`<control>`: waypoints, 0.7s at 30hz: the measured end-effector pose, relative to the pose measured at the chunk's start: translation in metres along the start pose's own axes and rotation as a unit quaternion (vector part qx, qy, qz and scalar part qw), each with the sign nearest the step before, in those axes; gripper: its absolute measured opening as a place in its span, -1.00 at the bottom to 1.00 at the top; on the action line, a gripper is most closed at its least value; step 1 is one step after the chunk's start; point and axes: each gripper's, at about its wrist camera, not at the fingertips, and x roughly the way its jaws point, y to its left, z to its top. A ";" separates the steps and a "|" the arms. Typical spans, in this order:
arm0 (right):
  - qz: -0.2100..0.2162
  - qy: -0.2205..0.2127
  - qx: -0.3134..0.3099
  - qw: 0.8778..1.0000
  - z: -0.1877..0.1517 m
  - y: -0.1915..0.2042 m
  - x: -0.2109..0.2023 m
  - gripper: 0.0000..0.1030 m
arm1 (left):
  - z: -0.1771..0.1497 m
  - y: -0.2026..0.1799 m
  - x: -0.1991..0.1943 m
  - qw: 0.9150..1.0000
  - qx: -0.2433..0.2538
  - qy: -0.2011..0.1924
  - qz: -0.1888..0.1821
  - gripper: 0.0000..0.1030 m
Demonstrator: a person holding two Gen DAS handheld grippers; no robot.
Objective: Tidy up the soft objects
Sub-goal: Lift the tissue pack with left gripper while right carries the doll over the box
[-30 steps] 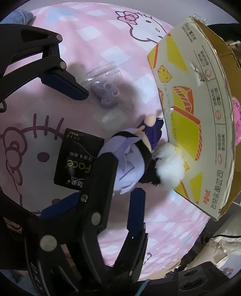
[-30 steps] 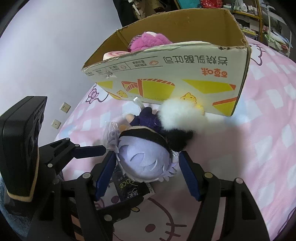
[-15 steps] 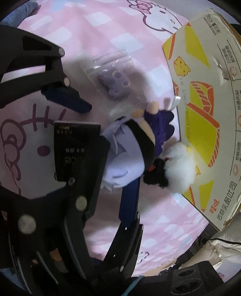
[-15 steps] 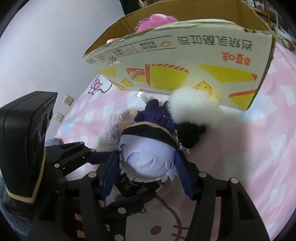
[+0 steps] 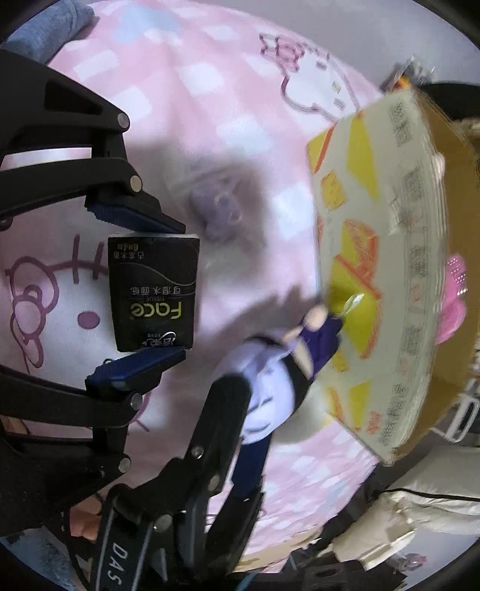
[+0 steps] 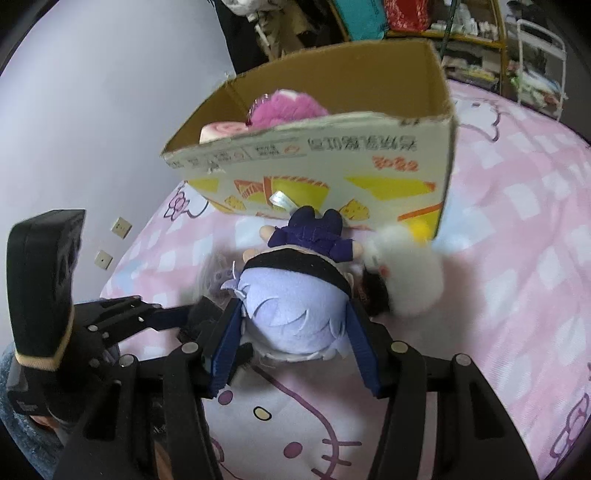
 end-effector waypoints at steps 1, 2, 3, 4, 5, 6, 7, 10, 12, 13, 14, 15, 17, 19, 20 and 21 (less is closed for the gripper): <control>-0.003 -0.005 -0.003 1.000 0.000 0.001 -0.004 0.16 | 0.000 0.002 -0.006 1.000 -0.002 -0.014 0.006 0.13; -0.005 -0.011 -0.005 1.000 -0.001 0.002 -0.009 0.16 | 0.000 0.003 -0.012 0.999 -0.005 -0.030 0.011 0.13; -0.007 -0.020 -0.008 1.000 -0.001 0.004 -0.014 0.16 | 0.000 0.005 -0.019 0.999 -0.010 -0.046 0.015 0.14; -0.009 -0.027 -0.010 1.000 -0.001 0.006 -0.017 0.15 | 0.000 0.007 -0.024 0.998 -0.012 -0.057 0.016 0.14; -0.012 -0.033 -0.012 0.999 0.000 0.007 -0.021 0.15 | 0.000 0.010 -0.030 0.997 -0.015 -0.072 0.018 0.14; -0.017 -0.041 -0.016 0.999 -0.001 0.008 -0.026 0.15 | 0.000 0.010 -0.036 0.996 -0.018 -0.085 0.023 0.14; -0.023 -0.050 -0.021 0.998 -0.003 0.010 -0.032 0.15 | 0.000 0.010 -0.043 0.994 -0.019 -0.102 0.030 0.14; -0.036 -0.076 -0.032 0.996 -0.005 0.017 -0.046 0.15 | -0.001 0.011 -0.061 0.988 -0.022 -0.148 0.042 0.13; -0.038 -0.087 -0.034 0.995 -0.007 0.021 -0.051 0.15 | -0.002 0.009 -0.074 0.982 -0.019 -0.181 0.053 0.13; -0.042 -0.094 -0.034 0.994 -0.008 0.022 -0.056 0.15 | -0.002 0.005 -0.079 0.979 -0.017 -0.196 0.056 0.13; -0.045 -0.100 -0.034 0.993 -0.009 0.023 -0.060 0.15 | -0.004 0.005 -0.085 0.976 -0.014 -0.210 0.060 0.13; -0.046 -0.105 -0.034 0.993 -0.011 0.022 -0.067 0.15 | -0.007 0.009 -0.094 0.973 -0.012 -0.222 0.063 0.13; -0.050 -0.120 -0.037 0.991 -0.014 0.026 -0.077 0.15 | -0.011 0.007 -0.106 0.966 -0.008 -0.250 0.070 0.13; -0.056 -0.139 -0.040 0.988 -0.013 0.029 -0.086 0.15 | -0.013 0.007 -0.118 0.959 -0.005 -0.274 0.078 0.13; -0.059 -0.149 -0.042 0.986 -0.015 0.030 -0.092 0.15 | -0.013 0.006 -0.123 0.956 -0.004 -0.284 0.081 0.13; -0.061 -0.158 -0.042 0.985 -0.014 0.030 -0.095 0.15 | -0.013 0.007 -0.128 0.952 -0.005 -0.294 0.082 0.13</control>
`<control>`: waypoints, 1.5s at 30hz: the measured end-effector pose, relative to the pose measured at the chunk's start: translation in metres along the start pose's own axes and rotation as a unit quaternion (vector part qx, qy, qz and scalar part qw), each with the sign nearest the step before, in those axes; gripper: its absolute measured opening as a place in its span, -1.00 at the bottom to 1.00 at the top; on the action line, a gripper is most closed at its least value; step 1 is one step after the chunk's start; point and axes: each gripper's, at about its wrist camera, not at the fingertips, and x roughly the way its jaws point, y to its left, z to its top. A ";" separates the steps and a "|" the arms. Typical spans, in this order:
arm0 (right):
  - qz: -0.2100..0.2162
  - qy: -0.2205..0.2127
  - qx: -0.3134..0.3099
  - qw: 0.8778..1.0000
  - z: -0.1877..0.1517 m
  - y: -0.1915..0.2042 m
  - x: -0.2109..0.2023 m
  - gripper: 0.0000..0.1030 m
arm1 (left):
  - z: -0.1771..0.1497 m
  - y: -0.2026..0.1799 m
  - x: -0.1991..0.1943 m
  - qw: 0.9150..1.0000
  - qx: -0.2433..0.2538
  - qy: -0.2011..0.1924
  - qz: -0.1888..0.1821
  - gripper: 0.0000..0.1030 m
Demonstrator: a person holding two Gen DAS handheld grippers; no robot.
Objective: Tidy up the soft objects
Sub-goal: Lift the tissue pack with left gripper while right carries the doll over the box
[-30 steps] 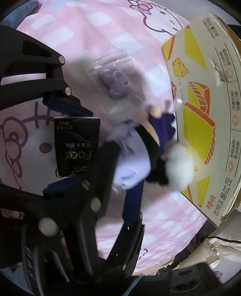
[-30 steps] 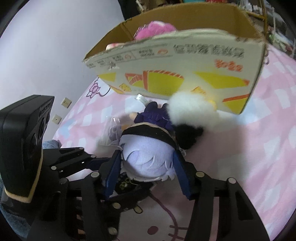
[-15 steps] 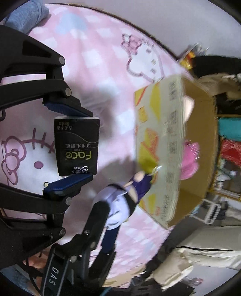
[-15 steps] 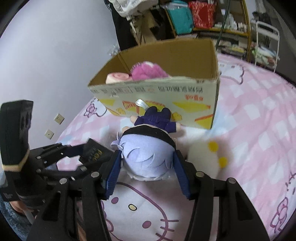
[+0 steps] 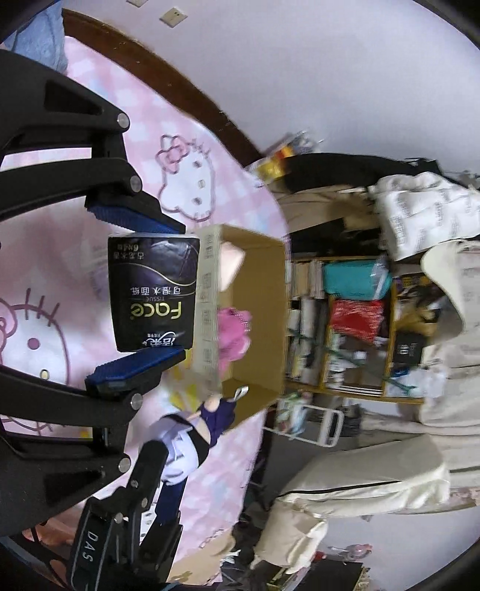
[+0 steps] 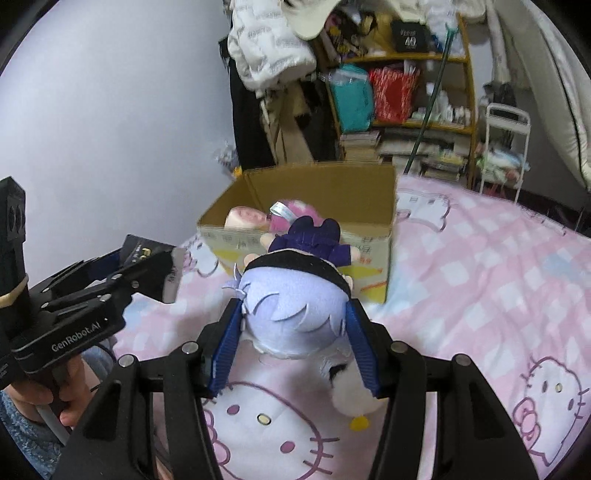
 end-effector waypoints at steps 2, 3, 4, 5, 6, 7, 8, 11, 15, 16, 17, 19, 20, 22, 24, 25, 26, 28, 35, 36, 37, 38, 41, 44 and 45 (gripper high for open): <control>-0.003 -0.018 -0.003 1.000 0.005 0.000 -0.008 0.15 | 0.004 0.001 -0.006 1.000 0.002 -0.017 0.003 0.13; -0.008 -0.026 -0.005 1.000 0.007 0.000 -0.011 0.15 | 0.006 0.001 -0.009 1.000 0.004 -0.025 0.006 0.13; -0.011 -0.033 -0.008 0.999 0.010 0.000 -0.012 0.15 | 0.009 0.001 -0.011 0.999 0.006 -0.034 0.008 0.13; -0.012 -0.037 -0.009 0.999 0.012 -0.001 -0.013 0.15 | 0.012 0.001 -0.013 0.999 0.007 -0.040 0.008 0.13; -0.014 -0.041 -0.008 0.999 0.015 -0.001 -0.014 0.15 | 0.014 0.002 -0.014 0.999 0.007 -0.047 0.008 0.13; -0.016 -0.044 -0.008 0.999 0.018 -0.002 -0.014 0.15 | 0.018 0.003 -0.015 0.999 0.005 -0.053 0.009 0.13; -0.019 -0.048 -0.009 0.999 0.021 -0.002 -0.014 0.15 | 0.021 0.004 -0.014 0.998 0.005 -0.055 0.010 0.13; -0.031 -0.064 -0.018 0.997 0.030 -0.002 -0.015 0.15 | 0.032 0.005 -0.014 0.998 0.008 -0.068 0.017 0.13; -0.048 -0.083 -0.036 0.995 0.046 0.001 -0.017 0.15 | 0.047 0.008 -0.014 0.996 0.007 -0.086 0.024 0.13; -0.049 -0.087 -0.037 0.994 0.049 0.000 -0.017 0.15 | 0.050 0.009 -0.014 0.996 0.006 -0.089 0.024 0.13; -0.049 -0.090 -0.036 0.994 0.053 0.000 -0.017 0.15 | 0.055 0.010 -0.014 0.995 0.005 -0.094 0.024 0.13; -0.048 -0.096 -0.036 0.994 0.062 -0.001 -0.017 0.15 | 0.065 0.010 -0.013 0.994 0.009 -0.102 0.025 0.14; -0.049 -0.100 -0.038 0.993 0.065 0.000 -0.018 0.15 | 0.069 0.008 -0.012 0.994 0.011 -0.106 0.026 0.14; -0.054 -0.109 -0.043 0.992 0.073 0.000 -0.017 0.15 | 0.079 0.008 -0.011 0.993 0.015 -0.117 0.028 0.14; -0.056 -0.116 -0.046 0.991 0.081 0.000 -0.016 0.15 | 0.088 0.008 -0.010 0.992 0.015 -0.123 0.027 0.14; -0.057 -0.120 -0.048 0.990 0.086 -0.001 -0.016 0.15 | 0.093 0.009 -0.009 0.991 0.015 -0.128 0.026 0.14; -0.059 -0.123 -0.048 0.989 0.089 -0.001 -0.016 0.15 | 0.097 0.009 -0.007 0.991 0.014 -0.131 0.026 0.14; -0.062 -0.131 -0.050 0.988 0.098 -0.003 -0.015 0.15 | 0.105 0.009 -0.003 0.991 0.013 -0.135 0.023 0.14; -0.068 -0.143 -0.045 0.986 0.112 -0.012 -0.003 0.15 | 0.112 0.006 0.018 0.990 0.017 -0.136 0.020 0.14; -0.069 -0.144 -0.045 0.986 0.112 -0.013 0.000 0.15 | 0.110 0.006 0.023 0.991 0.018 -0.133 0.020 0.14; -0.069 -0.143 -0.045 0.986 0.112 -0.014 -0.001 0.15 | 0.108 0.006 0.025 0.991 0.018 -0.131 0.020 0.14; -0.068 -0.142 -0.045 0.987 0.112 -0.015 0.001 0.16 | 0.106 0.007 0.030 0.992 0.018 -0.127 0.019 0.14; -0.068 -0.136 -0.045 0.987 0.112 -0.020 0.009 0.16 | 0.100 0.008 0.041 0.993 0.018 -0.114 0.017 0.14; -0.066 -0.128 -0.041 0.989 0.109 -0.026 0.020 0.16 | 0.095 0.011 0.053 0.995 0.017 -0.101 0.016 0.14; -0.066 -0.124 -0.040 0.989 0.108 -0.028 0.024 0.16 | 0.093 0.011 0.056 0.995 0.018 -0.097 0.015 0.14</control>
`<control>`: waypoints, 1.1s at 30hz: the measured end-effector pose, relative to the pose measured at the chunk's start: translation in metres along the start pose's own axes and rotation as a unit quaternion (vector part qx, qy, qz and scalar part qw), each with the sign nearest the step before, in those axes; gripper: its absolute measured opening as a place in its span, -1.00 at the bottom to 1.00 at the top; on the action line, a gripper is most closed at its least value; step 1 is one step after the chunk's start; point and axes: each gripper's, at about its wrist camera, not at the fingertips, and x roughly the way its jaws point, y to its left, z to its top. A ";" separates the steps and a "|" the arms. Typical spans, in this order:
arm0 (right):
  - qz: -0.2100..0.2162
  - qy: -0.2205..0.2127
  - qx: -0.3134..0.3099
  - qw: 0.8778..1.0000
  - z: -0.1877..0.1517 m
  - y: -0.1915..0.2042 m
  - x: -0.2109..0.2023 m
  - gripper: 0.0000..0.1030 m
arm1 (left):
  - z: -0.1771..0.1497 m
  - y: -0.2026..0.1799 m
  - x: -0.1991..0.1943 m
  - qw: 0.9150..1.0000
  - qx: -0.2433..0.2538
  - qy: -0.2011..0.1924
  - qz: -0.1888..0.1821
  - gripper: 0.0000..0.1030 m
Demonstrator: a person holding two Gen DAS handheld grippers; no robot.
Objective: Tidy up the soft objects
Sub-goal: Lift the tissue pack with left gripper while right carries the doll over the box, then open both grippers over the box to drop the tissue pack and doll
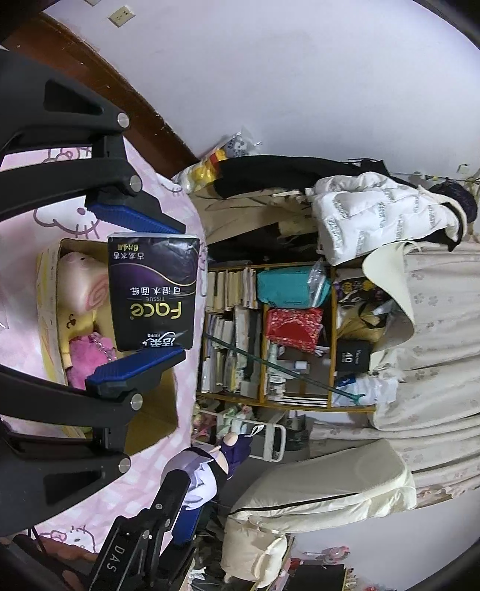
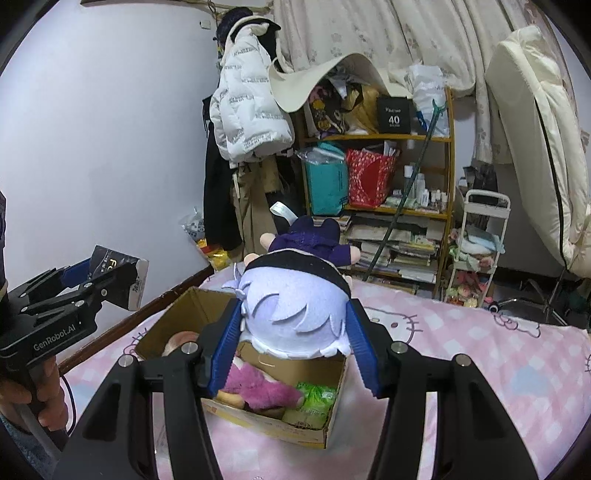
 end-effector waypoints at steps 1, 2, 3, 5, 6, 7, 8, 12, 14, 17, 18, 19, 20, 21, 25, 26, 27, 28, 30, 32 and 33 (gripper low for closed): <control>0.001 0.003 0.000 1.000 -0.002 -0.001 0.004 0.16 | -0.002 0.000 0.004 1.000 0.002 0.005 0.000 0.14; 0.001 0.007 0.000 1.000 -0.005 -0.001 0.008 0.16 | -0.004 0.000 0.007 1.000 0.004 0.008 0.000 0.14; 0.001 0.011 -0.001 1.000 -0.007 -0.002 0.012 0.16 | -0.006 0.000 0.011 1.000 0.007 0.013 0.001 0.14; 0.001 0.017 -0.002 1.000 -0.012 -0.001 0.016 0.16 | -0.009 0.000 0.016 1.000 0.006 0.019 0.002 0.14; 0.001 0.020 -0.003 1.000 -0.015 -0.001 0.019 0.16 | -0.010 0.000 0.018 1.000 0.005 0.022 0.002 0.14; 0.000 0.023 -0.003 1.000 -0.017 -0.001 0.022 0.16 | -0.012 0.000 0.022 1.000 0.004 0.027 0.002 0.14; -0.002 0.027 -0.003 1.000 -0.020 -0.001 0.025 0.16 | -0.013 0.001 0.024 1.000 0.003 0.029 0.003 0.14; -0.010 0.041 -0.005 0.999 -0.029 -0.001 0.038 0.17 | -0.019 0.000 0.032 0.999 0.004 0.042 0.003 0.14; -0.007 0.046 -0.004 0.999 -0.031 -0.002 0.042 0.17 | -0.023 -0.001 0.037 0.999 0.007 0.050 0.004 0.14; -0.005 0.051 -0.007 0.999 -0.034 -0.002 0.045 0.17 | -0.027 -0.003 0.043 0.998 0.012 0.064 0.003 0.15; -0.005 0.053 -0.009 0.999 -0.035 -0.001 0.045 0.17 | -0.029 -0.004 0.045 0.998 0.014 0.067 0.004 0.15; -0.006 0.054 -0.012 0.998 -0.036 -0.001 0.046 0.17 | -0.031 -0.005 0.047 0.997 0.016 0.072 0.005 0.15; -0.006 0.056 -0.014 0.998 -0.038 0.000 0.046 0.17 | -0.032 -0.005 0.048 0.997 0.018 0.075 0.006 0.15; -0.006 0.058 -0.016 0.998 -0.040 0.001 0.046 0.17 | -0.034 -0.006 0.050 0.997 0.020 0.077 0.007 0.16; -0.018 0.073 -0.032 0.997 -0.048 0.003 0.049 0.19 | -0.038 -0.008 0.055 0.996 0.027 0.086 0.014 0.18; -0.021 0.078 -0.036 0.996 -0.049 0.004 0.050 0.19 | -0.039 -0.007 0.055 0.996 0.026 0.089 0.014 0.18; -0.022 0.080 -0.038 0.996 -0.051 0.004 0.050 0.19 | -0.040 -0.007 0.056 0.995 0.025 0.093 0.015 0.19; -0.023 0.083 -0.040 0.996 -0.052 0.004 0.051 0.19 | -0.040 -0.007 0.056 0.995 0.024 0.096 0.015 0.19; -0.028 0.083 -0.042 0.995 -0.054 0.005 0.049 0.20 | -0.041 -0.006 0.056 0.994 0.022 0.104 0.017 0.21; -0.033 0.083 -0.048 0.995 -0.054 0.007 0.046 0.20 | -0.042 -0.004 0.051 0.994 0.020 0.103 0.019 0.27; -0.035 0.083 -0.050 0.995 -0.054 0.008 0.045 0.20 | -0.041 -0.003 0.049 0.995 0.020 0.101 0.019 0.32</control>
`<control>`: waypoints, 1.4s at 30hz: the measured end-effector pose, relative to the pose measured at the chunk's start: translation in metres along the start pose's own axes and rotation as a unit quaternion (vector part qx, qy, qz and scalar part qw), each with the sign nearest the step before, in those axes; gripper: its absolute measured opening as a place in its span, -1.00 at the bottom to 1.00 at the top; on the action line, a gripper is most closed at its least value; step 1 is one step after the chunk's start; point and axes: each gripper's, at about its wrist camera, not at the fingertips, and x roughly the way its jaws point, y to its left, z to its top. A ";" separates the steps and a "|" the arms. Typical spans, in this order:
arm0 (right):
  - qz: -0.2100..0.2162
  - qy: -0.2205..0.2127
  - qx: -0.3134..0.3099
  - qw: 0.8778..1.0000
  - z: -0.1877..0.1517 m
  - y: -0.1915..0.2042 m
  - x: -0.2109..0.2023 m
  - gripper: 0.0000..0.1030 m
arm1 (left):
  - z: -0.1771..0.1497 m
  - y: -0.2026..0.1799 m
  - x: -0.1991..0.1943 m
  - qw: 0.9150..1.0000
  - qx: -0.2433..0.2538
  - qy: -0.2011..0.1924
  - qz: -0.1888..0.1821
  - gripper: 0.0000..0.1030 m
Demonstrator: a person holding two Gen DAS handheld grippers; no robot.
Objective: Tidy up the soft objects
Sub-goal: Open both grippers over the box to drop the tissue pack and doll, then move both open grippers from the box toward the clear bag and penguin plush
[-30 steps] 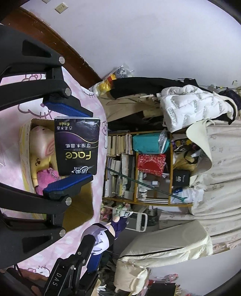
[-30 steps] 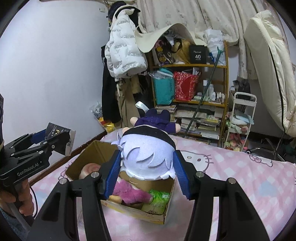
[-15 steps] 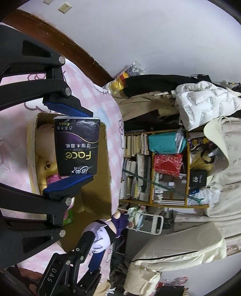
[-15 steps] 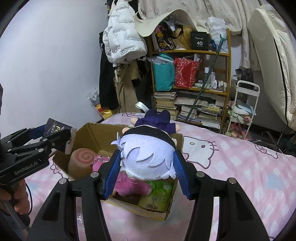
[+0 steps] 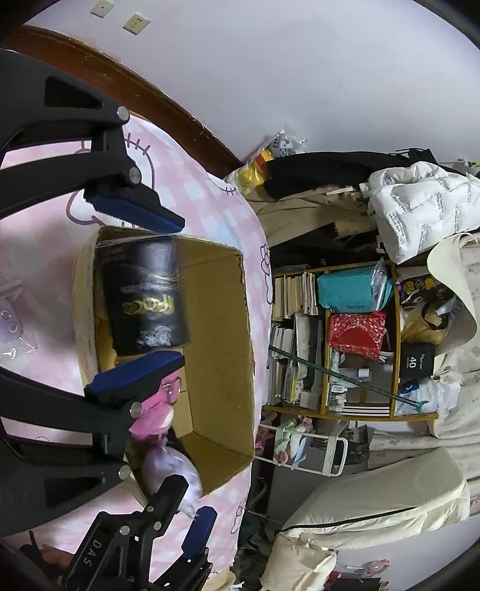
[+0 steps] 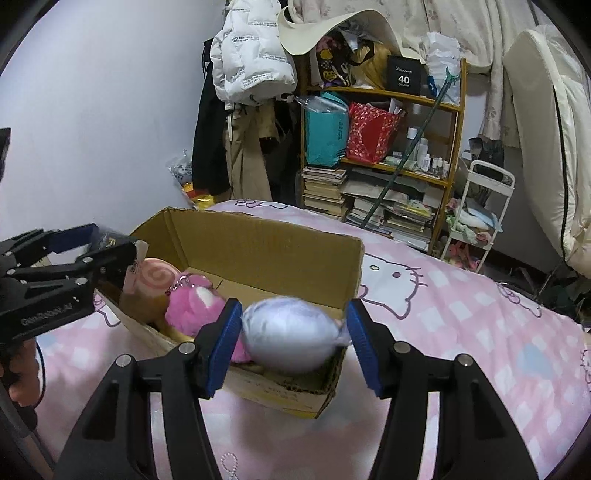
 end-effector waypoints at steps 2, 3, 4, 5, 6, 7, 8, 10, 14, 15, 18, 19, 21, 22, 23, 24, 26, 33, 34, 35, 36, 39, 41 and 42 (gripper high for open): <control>-0.001 -0.002 0.000 1.000 0.001 0.000 -0.005 0.21 | 0.000 0.001 -0.006 1.000 0.003 -0.007 0.006 0.44; -0.002 -0.003 0.000 1.000 0.001 0.000 -0.007 0.25 | -0.001 0.001 -0.010 1.000 0.004 -0.009 0.009 0.53; -0.005 -0.005 0.001 1.000 0.001 0.001 -0.010 0.43 | -0.002 0.002 -0.014 1.000 0.004 -0.013 0.012 0.61; -0.007 -0.008 0.003 1.000 0.001 0.001 -0.013 0.52 | -0.003 0.002 -0.018 1.000 0.003 -0.015 0.013 0.63; -0.008 -0.015 0.004 1.000 0.001 0.001 -0.018 0.63 | -0.003 0.003 -0.020 1.000 0.002 -0.015 0.013 0.67; -0.010 -0.019 0.005 1.000 0.000 0.002 -0.022 0.65 | -0.004 0.004 -0.023 1.000 0.002 -0.014 0.014 0.70; -0.012 -0.022 0.005 1.000 0.000 0.003 -0.025 0.66 | -0.004 0.005 -0.025 1.000 0.002 -0.013 0.016 0.72; -0.020 -0.024 0.004 1.000 0.000 0.004 -0.030 0.77 | -0.006 0.005 -0.029 1.000 0.001 -0.010 0.026 0.88; -0.025 -0.030 0.000 0.999 -0.002 0.007 -0.042 0.87 | -0.010 0.005 -0.040 0.999 0.001 -0.011 0.036 0.90; -0.027 -0.029 -0.003 0.999 -0.003 0.008 -0.044 0.87 | -0.011 0.004 -0.043 0.999 0.003 -0.011 0.037 0.90; -0.029 -0.026 -0.005 0.999 -0.004 0.010 -0.050 0.87 | -0.013 0.002 -0.051 0.999 0.010 -0.009 0.041 0.91; -0.029 -0.026 -0.004 0.999 -0.004 0.010 -0.051 0.87 | -0.013 0.001 -0.053 0.999 0.011 -0.007 0.042 0.91; -0.028 -0.027 -0.001 0.999 -0.006 0.011 -0.055 0.88 | -0.014 0.001 -0.057 0.999 0.009 -0.001 0.040 0.91; -0.029 -0.027 0.001 0.999 -0.008 0.012 -0.058 0.93 | -0.015 0.002 -0.060 0.999 0.006 0.006 0.041 0.91; -0.031 -0.027 0.003 0.999 -0.010 0.012 -0.060 0.97 | -0.016 0.002 -0.062 0.999 0.004 0.011 0.040 0.91; -0.031 -0.028 0.005 0.999 -0.011 0.012 -0.063 1.00 | -0.017 0.002 -0.063 0.999 0.002 0.015 0.039 0.91; -0.026 -0.031 0.006 0.999 -0.013 0.014 -0.069 1.00 | -0.021 0.003 -0.068 0.999 -0.002 0.025 0.040 0.91; -0.030 -0.036 -0.006 0.999 -0.017 0.022 -0.084 1.00 | -0.039 0.005 -0.082 0.997 -0.003 0.050 0.051 0.91; -0.029 -0.035 -0.008 0.999 -0.019 0.023 -0.086 1.00 | -0.041 0.006 -0.084 0.997 -0.005 0.055 0.051 0.91; -0.028 -0.033 -0.009 0.999 -0.021 0.024 -0.087 1.00 | -0.043 0.006 -0.086 0.997 -0.007 0.059 0.051 0.91; -0.028 -0.031 -0.010 0.999 -0.023 0.025 -0.088 1.00 | -0.044 0.007 -0.087 0.997 -0.008 0.062 0.050 0.91; -0.027 -0.026 -0.012 0.999 -0.030 0.027 -0.091 1.00 | -0.048 0.008 -0.091 0.996 -0.006 0.068 0.050 0.91; -0.026 -0.024 -0.013 0.999 -0.033 0.029 -0.093 1.00 | -0.050 0.010 -0.093 0.996 -0.003 0.072 0.053 0.91; -0.026 -0.021 -0.013 0.999 -0.035 0.030 -0.094 1.00 | -0.050 0.011 -0.092 0.996 -0.004 0.074 0.053 0.91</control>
